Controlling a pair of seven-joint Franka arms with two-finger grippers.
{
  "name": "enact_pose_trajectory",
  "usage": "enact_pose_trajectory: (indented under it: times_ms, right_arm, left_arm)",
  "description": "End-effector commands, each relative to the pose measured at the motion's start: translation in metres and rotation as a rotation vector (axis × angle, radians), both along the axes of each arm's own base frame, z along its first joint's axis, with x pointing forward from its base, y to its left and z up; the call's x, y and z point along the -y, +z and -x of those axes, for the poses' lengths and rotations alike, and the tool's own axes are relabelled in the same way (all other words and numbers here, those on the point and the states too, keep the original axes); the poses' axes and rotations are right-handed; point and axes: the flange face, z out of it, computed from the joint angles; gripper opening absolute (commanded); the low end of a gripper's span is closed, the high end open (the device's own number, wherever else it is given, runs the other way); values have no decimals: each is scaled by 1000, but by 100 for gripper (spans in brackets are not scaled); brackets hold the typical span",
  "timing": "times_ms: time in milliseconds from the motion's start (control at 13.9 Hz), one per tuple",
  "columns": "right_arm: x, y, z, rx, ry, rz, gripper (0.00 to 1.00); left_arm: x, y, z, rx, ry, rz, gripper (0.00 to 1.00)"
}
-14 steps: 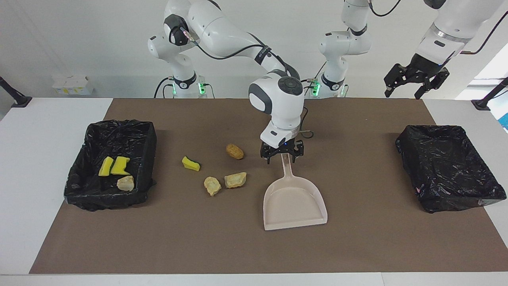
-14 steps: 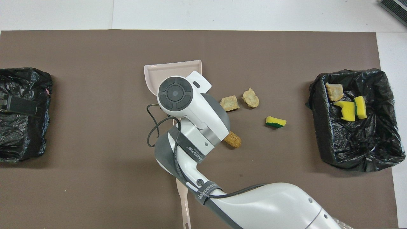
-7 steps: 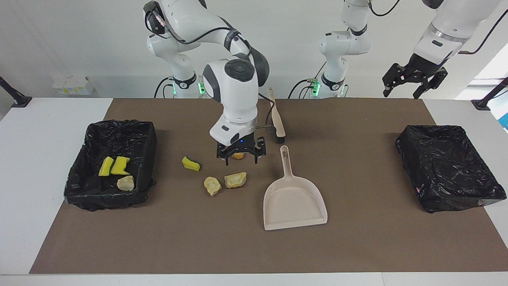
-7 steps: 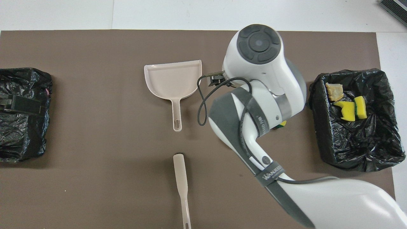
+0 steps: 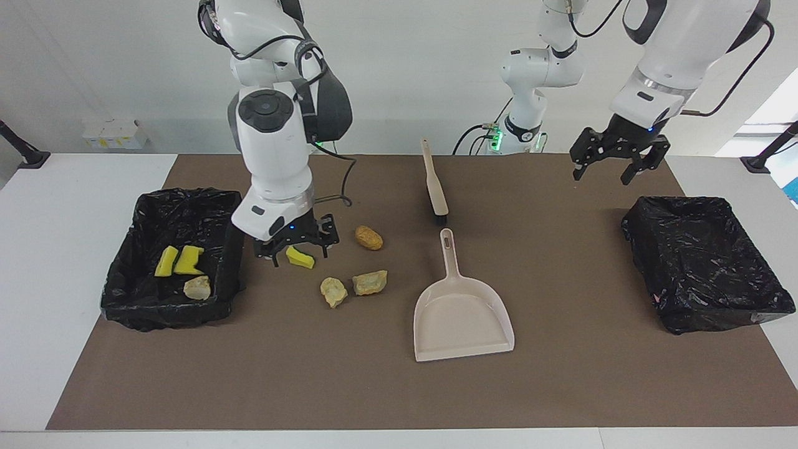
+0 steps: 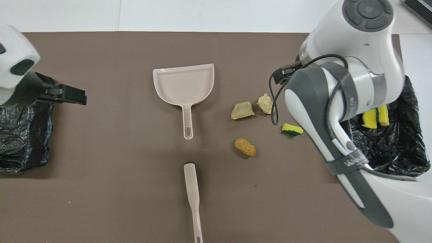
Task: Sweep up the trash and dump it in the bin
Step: 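Reach the left gripper toward the dustpan handle, then grasp and lift the dustpan with the left gripper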
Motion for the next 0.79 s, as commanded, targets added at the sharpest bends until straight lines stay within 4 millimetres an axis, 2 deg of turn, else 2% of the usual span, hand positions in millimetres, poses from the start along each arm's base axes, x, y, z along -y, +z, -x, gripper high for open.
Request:
enact_pose_trajectory:
  times_ms: [0, 144, 287, 359, 503, 646, 718]
  right_arm:
    - [44, 29, 12, -16, -19, 12, 100]
    - [66, 54, 21, 9, -55, 41, 100]
    - [96, 66, 26, -1, -106, 25, 100]
    - [111, 76, 31, 4, -131, 21, 100]
    - [120, 84, 42, -38, -152, -3, 100]
    - [126, 93, 52, -59, -164, 0, 100]
    - [132, 95, 55, -69, -176, -2, 100]
  left_arm:
    - [43, -37, -20, 12, -7, 5, 100]
    - [77, -61, -25, 9, -23, 10, 100]
    - [97, -80, -32, 14, -3, 19, 100]
    - [104, -84, -32, 16, -14, 18, 100]
    - [110, -87, -29, 15, -23, 3, 100]
    - [153, -127, -30, 8, -7, -46, 100]
    - [169, -141, -31, 31, 21, -43, 100]
